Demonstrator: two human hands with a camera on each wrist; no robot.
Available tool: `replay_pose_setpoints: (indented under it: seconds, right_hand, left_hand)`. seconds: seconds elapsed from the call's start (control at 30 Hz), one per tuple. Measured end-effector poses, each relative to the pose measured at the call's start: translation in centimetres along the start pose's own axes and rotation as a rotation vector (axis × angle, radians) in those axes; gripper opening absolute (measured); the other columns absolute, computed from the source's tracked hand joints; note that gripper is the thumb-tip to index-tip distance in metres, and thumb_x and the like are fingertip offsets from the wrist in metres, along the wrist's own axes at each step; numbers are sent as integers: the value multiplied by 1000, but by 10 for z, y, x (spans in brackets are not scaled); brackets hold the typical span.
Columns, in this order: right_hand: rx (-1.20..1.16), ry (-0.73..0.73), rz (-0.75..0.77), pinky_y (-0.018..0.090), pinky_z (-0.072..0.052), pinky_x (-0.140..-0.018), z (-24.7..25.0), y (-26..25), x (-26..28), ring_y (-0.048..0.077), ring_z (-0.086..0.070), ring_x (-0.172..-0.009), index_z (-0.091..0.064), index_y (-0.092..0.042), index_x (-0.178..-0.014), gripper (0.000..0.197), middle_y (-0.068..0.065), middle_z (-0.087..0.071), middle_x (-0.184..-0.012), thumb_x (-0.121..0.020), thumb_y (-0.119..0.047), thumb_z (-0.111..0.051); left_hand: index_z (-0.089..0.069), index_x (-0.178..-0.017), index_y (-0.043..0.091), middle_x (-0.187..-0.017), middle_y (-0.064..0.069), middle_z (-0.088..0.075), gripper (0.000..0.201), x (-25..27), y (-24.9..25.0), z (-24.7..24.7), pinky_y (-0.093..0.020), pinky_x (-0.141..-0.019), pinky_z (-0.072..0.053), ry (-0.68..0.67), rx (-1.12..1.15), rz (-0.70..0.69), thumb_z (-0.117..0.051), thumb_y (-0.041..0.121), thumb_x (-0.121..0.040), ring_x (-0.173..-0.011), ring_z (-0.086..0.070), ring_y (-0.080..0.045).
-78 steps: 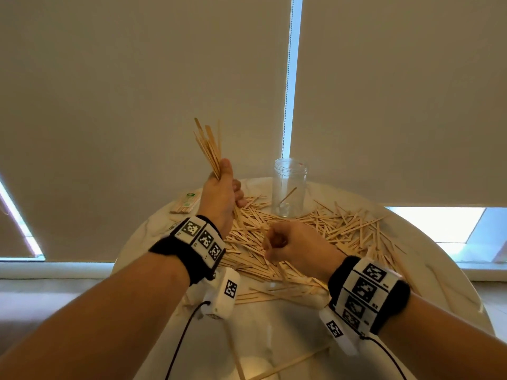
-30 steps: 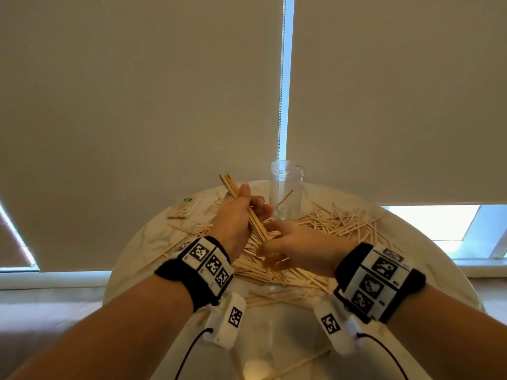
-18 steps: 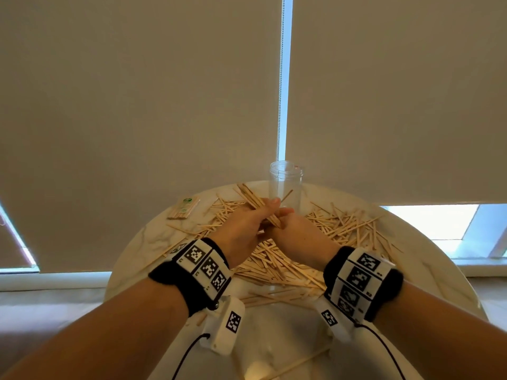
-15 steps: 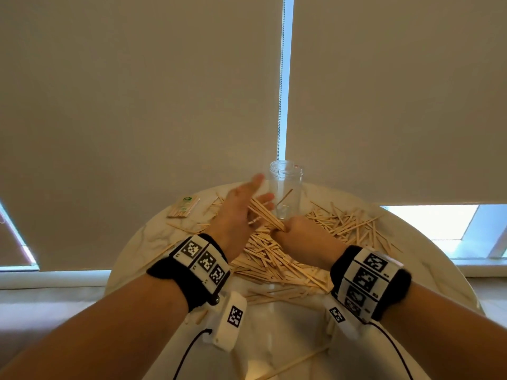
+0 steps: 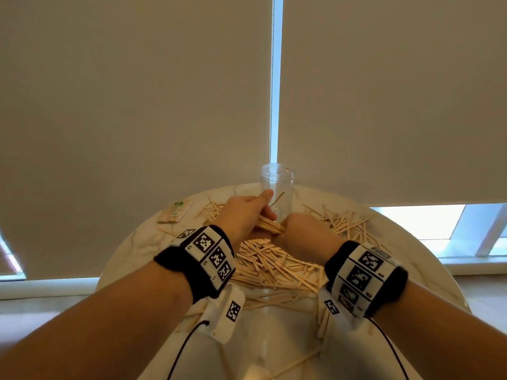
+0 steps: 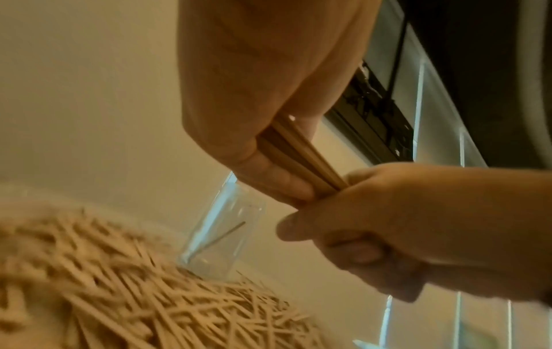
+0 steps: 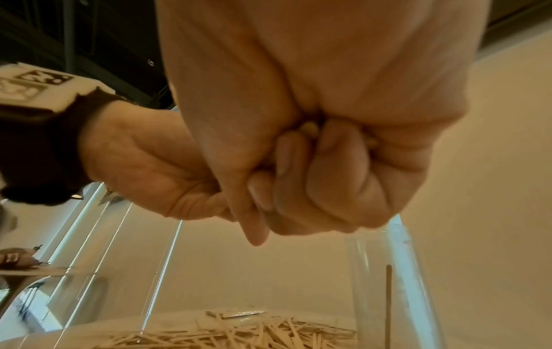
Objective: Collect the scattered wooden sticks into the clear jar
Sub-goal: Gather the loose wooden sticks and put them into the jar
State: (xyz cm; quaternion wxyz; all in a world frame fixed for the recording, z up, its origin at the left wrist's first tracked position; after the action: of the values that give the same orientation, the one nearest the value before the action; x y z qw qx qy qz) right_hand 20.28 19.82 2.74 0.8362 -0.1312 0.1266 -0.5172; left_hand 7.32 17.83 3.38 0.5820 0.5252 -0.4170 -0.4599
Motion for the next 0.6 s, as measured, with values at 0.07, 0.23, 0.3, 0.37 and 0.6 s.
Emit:
replay_pose_setpoints:
  seconds: [0.07,0.23,0.3,0.37,0.6]
  right_hand:
    - [-19,26,20,22,-38,-55,6,2,-1,11,-56,-63,-68,-17,-89,22,-4,-61,-71,-90,-40,-67]
    - [37,80,127,23,-40,-57,7,-3,5,7,-60,-66,-68,-25,-91,36,-9,-65,-71,-82,-60,-70]
    - [103,171,190,25,-42,-58,10,-8,9,9,-58,-66,-62,-24,-94,47,-8,-62,-72,-86,-69,-57]
    - [167,266,236,28,-46,-59,13,-11,12,11,-56,-65,-57,-23,-94,57,-7,-59,-72,-91,-76,-35]
    - [252,265,156,22,-36,-51,31,5,-17,9,-52,-52,-64,-24,-77,67,-5,-56,-60,-99,-68,-18]
  left_hand:
    - [-70,-88,2,-88,-14,-77,39,-1,-6,-3,-37,-75,-63,-21,3,66,-67,41,-92,-80,-77,-25]
    - [-68,-89,3,-63,-5,-67,54,-13,-14,10,-27,-49,-50,81,-246,47,-74,56,-82,-50,-61,-18]
    - [-66,-84,6,-57,-3,-61,51,-18,-13,15,-26,-48,-43,138,-228,16,-74,55,-82,-45,-51,-15]
    - [-64,-81,7,-55,-3,-59,48,-21,-11,17,-26,-48,-42,200,-168,-2,-73,54,-84,-43,-48,-15]
    - [-60,-96,7,-71,-5,-67,49,-36,-18,0,-19,-43,-40,62,88,250,-40,51,-105,-46,-51,-9]
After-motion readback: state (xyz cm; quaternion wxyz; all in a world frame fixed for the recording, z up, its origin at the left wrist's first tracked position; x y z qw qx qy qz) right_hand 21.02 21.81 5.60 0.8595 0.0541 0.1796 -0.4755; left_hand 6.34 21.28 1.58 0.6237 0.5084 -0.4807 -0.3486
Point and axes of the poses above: each hand's wrist, its own x-axis away from the middle knuckle, its own z-axis out of the back of the hand, y = z × x, the point moved 6 cm from there along -x, towards the middle knuckle
